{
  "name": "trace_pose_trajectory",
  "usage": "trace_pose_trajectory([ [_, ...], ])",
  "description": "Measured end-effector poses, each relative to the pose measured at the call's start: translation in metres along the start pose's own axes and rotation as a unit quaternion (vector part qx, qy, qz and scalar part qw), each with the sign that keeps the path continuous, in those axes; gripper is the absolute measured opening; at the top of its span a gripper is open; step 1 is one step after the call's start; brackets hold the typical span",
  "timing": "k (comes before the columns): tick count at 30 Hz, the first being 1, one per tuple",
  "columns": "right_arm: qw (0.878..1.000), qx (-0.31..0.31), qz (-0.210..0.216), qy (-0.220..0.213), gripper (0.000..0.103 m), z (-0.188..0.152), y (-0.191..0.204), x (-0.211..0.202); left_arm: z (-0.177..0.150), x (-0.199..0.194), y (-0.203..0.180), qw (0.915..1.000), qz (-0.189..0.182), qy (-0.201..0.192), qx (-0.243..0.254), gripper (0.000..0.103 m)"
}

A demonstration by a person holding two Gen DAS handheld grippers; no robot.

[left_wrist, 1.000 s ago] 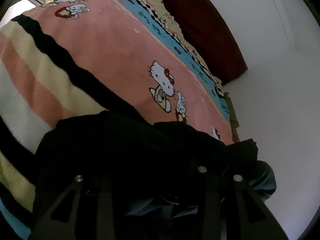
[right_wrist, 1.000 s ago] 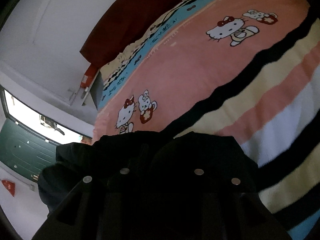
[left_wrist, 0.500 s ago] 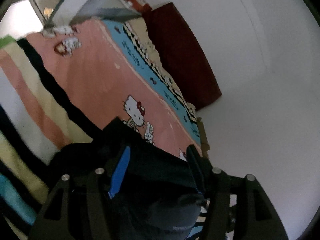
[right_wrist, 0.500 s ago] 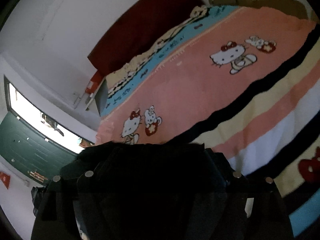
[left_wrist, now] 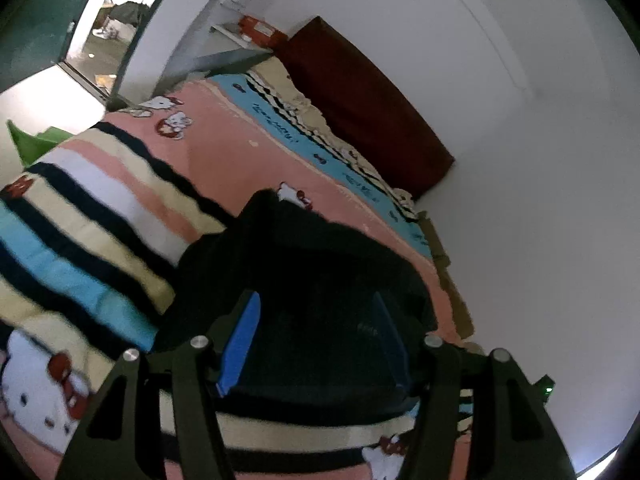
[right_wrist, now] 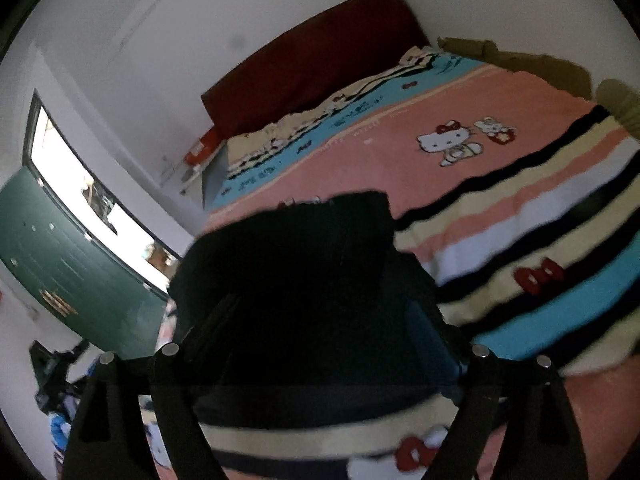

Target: Fold large clothes

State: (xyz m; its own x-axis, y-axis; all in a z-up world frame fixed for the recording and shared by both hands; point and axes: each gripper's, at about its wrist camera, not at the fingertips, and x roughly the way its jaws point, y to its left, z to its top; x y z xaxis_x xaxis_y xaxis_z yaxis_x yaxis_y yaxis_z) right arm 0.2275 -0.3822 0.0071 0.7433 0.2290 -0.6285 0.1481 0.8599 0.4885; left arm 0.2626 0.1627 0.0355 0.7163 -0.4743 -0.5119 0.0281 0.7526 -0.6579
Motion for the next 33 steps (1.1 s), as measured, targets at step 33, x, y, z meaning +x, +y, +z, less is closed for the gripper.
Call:
trace_pose_trajectory([
  [33,0.986,-0.14,-0.035,-0.081,0.103,-0.08,0.071,-0.113,-0.096,-0.074,-0.09,0.9801,0.102,-0.038,0.166,0.057],
])
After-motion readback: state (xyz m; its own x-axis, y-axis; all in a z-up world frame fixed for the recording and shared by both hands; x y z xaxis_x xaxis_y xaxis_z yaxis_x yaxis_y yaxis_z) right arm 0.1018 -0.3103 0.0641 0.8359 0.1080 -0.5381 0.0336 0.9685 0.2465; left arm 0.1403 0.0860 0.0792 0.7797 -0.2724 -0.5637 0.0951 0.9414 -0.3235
